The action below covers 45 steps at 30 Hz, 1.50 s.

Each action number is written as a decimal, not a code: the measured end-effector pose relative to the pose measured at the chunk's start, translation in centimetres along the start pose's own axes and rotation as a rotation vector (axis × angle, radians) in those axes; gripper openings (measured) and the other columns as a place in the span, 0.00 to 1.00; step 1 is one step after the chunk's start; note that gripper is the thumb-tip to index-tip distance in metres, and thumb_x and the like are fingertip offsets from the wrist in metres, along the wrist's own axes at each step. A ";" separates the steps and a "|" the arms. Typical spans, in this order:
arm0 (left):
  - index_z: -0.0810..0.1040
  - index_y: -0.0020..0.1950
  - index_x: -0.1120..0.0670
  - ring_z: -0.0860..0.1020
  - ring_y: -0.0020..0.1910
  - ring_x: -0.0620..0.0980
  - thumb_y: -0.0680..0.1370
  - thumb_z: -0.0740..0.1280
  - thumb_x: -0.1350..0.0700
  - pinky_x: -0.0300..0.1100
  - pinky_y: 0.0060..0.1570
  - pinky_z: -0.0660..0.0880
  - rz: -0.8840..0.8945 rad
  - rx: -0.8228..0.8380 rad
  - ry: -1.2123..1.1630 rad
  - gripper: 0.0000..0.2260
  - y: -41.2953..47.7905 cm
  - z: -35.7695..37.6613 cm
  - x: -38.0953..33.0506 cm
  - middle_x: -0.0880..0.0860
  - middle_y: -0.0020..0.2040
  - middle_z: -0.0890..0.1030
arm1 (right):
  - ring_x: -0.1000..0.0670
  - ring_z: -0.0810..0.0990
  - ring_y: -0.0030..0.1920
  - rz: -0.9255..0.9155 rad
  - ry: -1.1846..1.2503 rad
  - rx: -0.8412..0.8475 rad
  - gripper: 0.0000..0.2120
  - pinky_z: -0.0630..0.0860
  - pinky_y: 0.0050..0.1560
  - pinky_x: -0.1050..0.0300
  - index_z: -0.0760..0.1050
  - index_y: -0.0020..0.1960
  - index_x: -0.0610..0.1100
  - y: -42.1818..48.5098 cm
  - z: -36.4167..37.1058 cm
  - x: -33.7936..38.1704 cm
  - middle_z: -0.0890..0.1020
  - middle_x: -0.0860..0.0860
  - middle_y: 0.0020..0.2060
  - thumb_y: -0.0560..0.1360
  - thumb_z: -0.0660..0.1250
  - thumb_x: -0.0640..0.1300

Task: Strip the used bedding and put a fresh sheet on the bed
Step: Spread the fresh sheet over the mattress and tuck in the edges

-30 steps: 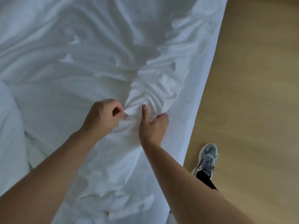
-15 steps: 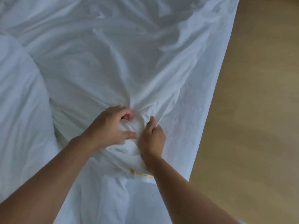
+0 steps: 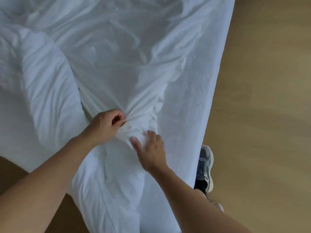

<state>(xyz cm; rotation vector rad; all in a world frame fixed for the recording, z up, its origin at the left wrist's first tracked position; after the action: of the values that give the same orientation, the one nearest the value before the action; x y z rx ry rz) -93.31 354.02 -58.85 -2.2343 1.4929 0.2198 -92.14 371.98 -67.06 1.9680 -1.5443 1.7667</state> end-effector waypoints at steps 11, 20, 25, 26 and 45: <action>0.41 0.82 0.42 0.47 0.82 0.56 0.71 0.78 0.42 0.51 0.77 0.58 -0.151 0.240 0.065 0.54 -8.7 8.1 4.1 0.49 0.81 0.31 | 0.42 0.73 0.27 -0.085 -0.207 -0.076 0.09 0.65 0.27 0.54 0.63 0.41 0.46 -6.3 1.7 -8.2 0.72 0.47 0.26 0.73 0.59 0.34; 0.76 0.59 0.51 0.79 0.50 0.46 0.63 0.78 0.33 0.33 0.39 0.69 -0.316 0.284 -0.114 0.32 -8.3 10.0 8.0 0.44 0.50 0.80 | 0.43 0.73 0.47 -0.541 -0.420 -0.770 0.13 0.66 0.46 0.47 0.76 0.54 0.46 -9.6 2.4 0.9 0.75 0.47 0.51 0.70 0.69 0.44; 0.81 0.55 0.47 0.83 0.48 0.50 0.77 0.71 0.46 0.41 0.46 0.75 -0.040 0.330 -0.147 0.10 -7.8 6.8 10.0 0.51 0.47 0.85 | 0.40 0.74 0.55 -0.384 -0.647 -0.570 0.21 0.67 0.52 0.44 0.76 0.63 0.51 -4.6 8.6 5.1 0.77 0.46 0.57 0.69 0.66 0.47; 0.82 0.61 0.47 0.83 0.49 0.51 0.77 0.72 0.49 0.42 0.51 0.77 0.022 0.227 -0.150 0.13 -7.7 5.1 11.0 0.52 0.50 0.85 | 0.38 0.73 0.59 -0.284 -0.621 -0.627 0.25 0.67 0.56 0.42 0.74 0.66 0.51 -3.5 8.0 5.2 0.75 0.45 0.61 0.69 0.66 0.49; 0.52 0.80 0.41 0.64 0.70 0.62 0.69 0.68 0.27 0.60 0.67 0.69 0.086 0.344 -0.042 0.45 -11.5 4.7 11.4 0.56 0.73 0.63 | 0.40 0.75 0.41 0.098 -0.224 -0.728 0.10 0.67 0.38 0.55 0.75 0.42 0.43 0.3 1.3 7.4 0.78 0.47 0.36 0.72 0.58 0.47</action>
<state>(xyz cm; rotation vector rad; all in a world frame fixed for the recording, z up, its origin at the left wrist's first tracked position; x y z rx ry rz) -77.76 350.17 -64.10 -1.8864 1.4793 0.0315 -92.74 366.57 -61.83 1.7506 -1.9949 0.8115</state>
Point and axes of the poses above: each hand's wrist, its own y-axis towards the middle knuckle, its own z-axis out of the palm, x = y × z, the point moved 8 cm from there along y, towards the middle knuckle
